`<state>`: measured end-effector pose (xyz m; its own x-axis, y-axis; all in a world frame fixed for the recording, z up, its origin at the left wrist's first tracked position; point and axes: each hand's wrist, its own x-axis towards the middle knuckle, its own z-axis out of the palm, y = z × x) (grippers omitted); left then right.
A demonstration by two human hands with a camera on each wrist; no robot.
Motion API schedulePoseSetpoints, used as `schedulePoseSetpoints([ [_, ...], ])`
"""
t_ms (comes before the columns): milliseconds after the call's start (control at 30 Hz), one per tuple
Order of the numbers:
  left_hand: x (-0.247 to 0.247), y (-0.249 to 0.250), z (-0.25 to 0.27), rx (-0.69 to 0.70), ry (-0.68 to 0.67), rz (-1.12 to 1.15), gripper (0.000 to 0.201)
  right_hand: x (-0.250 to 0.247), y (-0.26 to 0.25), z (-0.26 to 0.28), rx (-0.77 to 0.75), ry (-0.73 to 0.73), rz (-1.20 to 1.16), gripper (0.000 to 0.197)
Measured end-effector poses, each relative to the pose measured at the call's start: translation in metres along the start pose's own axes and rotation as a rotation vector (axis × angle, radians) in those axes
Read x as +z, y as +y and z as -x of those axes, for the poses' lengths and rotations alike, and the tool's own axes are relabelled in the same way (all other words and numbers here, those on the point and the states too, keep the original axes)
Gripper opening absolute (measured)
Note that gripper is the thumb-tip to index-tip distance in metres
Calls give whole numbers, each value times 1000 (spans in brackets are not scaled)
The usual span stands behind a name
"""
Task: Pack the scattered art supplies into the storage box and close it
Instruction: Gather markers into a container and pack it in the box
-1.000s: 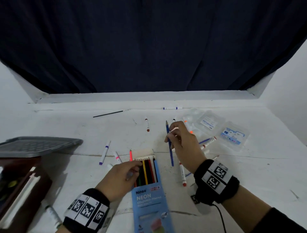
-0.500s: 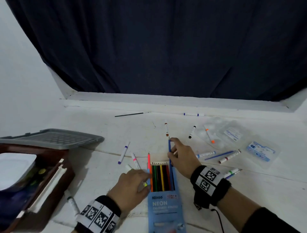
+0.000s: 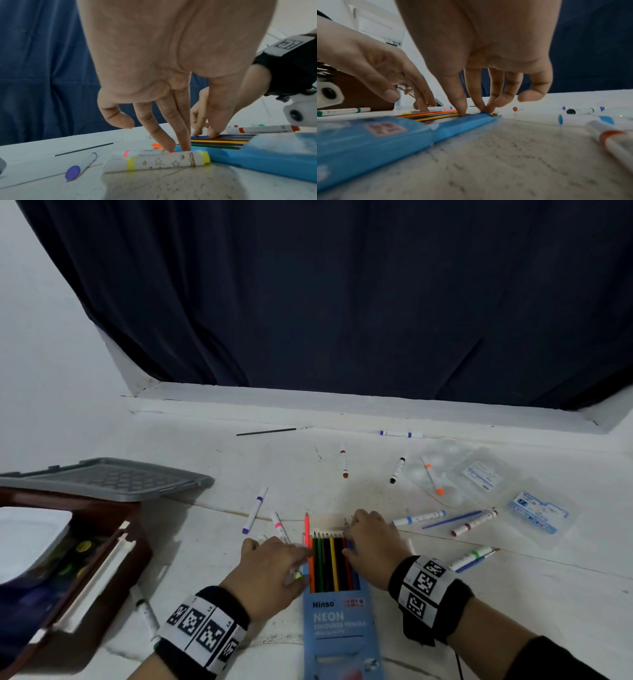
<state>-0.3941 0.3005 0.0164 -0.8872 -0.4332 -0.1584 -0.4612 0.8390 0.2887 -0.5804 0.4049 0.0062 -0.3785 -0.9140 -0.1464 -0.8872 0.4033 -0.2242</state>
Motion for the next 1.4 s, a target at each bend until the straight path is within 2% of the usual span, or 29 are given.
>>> schedulePoseSetpoints([
  [100, 2, 0, -1, -27, 24, 42, 31, -4, -4, 14, 5, -29, 74, 29],
  [267, 3, 2, -1, -75, 30, 74, 39, -5, 1, 29, 47, 8, -162, 29],
  [367, 4, 3, -3, -75, 30, 88, 42, -2, 1, 36, 52, 60, -343, 16],
  [467, 4, 7, -7, -67, 30, 132, 42, 2, -4, 40, 60, 97, -411, 17],
  [667, 3, 8, -11, -112, 134, 495, 43, -4, -6, 45, 116, 13, -682, 29],
  [767, -4, 12, -6, -98, 205, 754, 48, -14, -4, 48, 148, 71, -870, 32],
  [867, -28, 20, 2, -32, 318, 950, 54, -33, -3, 53, 77, 205, -985, 42],
  [1033, -90, 35, 8, 130, 398, 950, 61, -79, -8, 64, -106, 367, -1029, 61],
  [1233, -143, 55, 14, 264, 421, 875, 51, -119, -15, 76, -306, 465, -1081, 54],
  [1400, -143, 58, 7, 286, 505, 863, 31, -115, -11, 74, -251, 506, -1066, 64],
])
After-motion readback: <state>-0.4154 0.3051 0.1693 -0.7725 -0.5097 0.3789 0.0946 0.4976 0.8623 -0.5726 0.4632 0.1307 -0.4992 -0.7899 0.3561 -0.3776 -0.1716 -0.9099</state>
